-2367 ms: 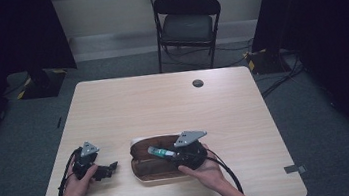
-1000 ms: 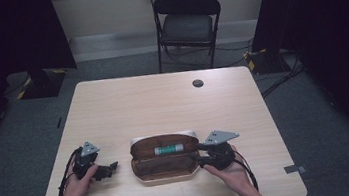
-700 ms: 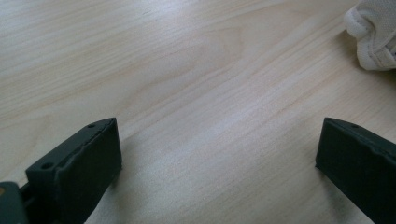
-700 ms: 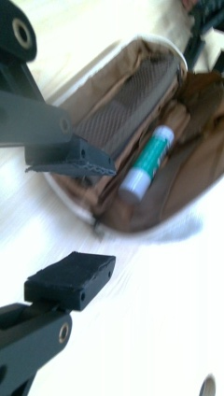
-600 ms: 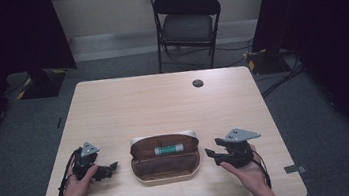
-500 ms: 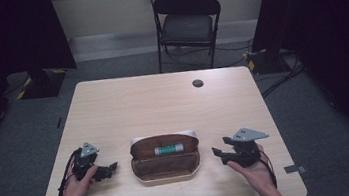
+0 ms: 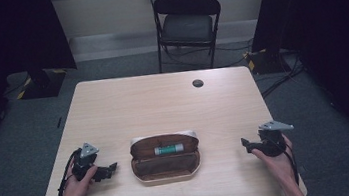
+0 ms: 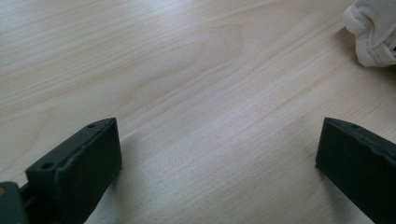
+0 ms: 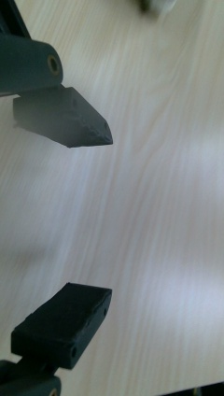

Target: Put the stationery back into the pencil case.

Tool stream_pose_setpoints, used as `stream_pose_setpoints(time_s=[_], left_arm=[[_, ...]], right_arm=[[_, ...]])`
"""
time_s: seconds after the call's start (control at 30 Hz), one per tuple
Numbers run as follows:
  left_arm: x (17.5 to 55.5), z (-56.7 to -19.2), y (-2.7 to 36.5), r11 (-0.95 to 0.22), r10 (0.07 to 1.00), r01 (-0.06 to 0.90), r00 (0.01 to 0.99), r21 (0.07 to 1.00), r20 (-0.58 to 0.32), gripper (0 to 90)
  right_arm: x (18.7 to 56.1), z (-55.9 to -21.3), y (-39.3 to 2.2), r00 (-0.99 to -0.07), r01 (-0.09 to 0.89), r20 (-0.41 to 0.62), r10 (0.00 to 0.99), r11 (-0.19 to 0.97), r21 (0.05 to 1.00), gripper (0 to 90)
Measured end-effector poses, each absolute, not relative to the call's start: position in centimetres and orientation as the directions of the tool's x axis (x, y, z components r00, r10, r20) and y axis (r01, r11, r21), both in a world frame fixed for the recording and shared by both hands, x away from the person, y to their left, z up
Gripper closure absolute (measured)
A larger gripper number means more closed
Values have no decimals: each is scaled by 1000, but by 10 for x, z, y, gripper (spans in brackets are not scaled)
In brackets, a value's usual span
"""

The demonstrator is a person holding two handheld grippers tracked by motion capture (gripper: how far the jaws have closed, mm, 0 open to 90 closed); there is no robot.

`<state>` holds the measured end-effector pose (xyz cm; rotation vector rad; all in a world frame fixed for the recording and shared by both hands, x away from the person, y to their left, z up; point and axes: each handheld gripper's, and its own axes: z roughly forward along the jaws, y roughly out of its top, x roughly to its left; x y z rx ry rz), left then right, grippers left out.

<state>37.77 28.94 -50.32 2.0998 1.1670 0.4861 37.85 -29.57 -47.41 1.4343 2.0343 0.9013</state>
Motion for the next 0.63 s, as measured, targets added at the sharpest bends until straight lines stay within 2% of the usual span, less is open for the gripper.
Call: stream_pose_setpoints(time_s=[0.07,0.2,0.37,0.63], left_arm=[[378,-503,289,-369,848,596,529,713,-4,0],[378,-503,289,-369,849,596,529,713,-3,0],[378,-503,289,-370,848,596,529,713,-2,0],[378,-503,289,-370,849,596,529,713,-2,0]], right_arm=[[382,-482,-302,-302,653,-46,952,241,718,207],[387,-492,-302,-273,703,-20,962,214,678,151],[383,-500,-300,-249,652,-17,968,181,736,139],[383,-500,-300,-240,653,-18,971,176,737,139]])
